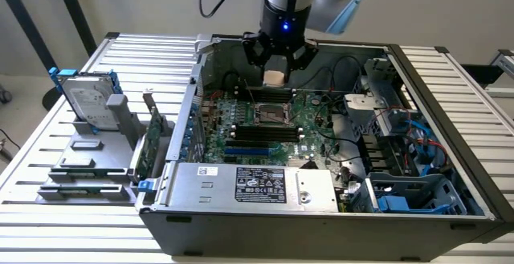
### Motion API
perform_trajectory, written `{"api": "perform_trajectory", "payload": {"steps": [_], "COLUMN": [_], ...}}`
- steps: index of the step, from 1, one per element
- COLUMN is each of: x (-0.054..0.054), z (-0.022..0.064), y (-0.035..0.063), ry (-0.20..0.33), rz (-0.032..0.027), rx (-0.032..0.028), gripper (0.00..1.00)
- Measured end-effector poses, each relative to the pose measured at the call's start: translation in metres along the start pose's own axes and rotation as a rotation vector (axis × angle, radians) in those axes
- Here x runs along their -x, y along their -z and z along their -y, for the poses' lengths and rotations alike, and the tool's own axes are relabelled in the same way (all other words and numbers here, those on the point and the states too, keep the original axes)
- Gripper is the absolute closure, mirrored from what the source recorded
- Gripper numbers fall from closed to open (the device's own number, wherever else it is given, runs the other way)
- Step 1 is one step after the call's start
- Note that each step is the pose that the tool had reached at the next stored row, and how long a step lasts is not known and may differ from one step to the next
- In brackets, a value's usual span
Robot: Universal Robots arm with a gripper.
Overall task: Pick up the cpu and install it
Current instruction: 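Place the cpu into insertion slot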
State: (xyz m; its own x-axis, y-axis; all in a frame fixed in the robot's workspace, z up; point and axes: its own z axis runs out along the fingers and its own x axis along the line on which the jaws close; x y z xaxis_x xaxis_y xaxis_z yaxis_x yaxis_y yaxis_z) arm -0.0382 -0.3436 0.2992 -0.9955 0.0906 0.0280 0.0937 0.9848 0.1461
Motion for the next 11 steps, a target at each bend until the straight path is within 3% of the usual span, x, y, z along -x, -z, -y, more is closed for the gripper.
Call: {"api": "perform_trajectory", "payload": {"steps": [11], "x": [0.0002], "z": [0.0013], "y": [-0.0085], "ry": [-0.198], "rz": [0.0292], "rx": [0.0055], "gripper": [0.45]}}
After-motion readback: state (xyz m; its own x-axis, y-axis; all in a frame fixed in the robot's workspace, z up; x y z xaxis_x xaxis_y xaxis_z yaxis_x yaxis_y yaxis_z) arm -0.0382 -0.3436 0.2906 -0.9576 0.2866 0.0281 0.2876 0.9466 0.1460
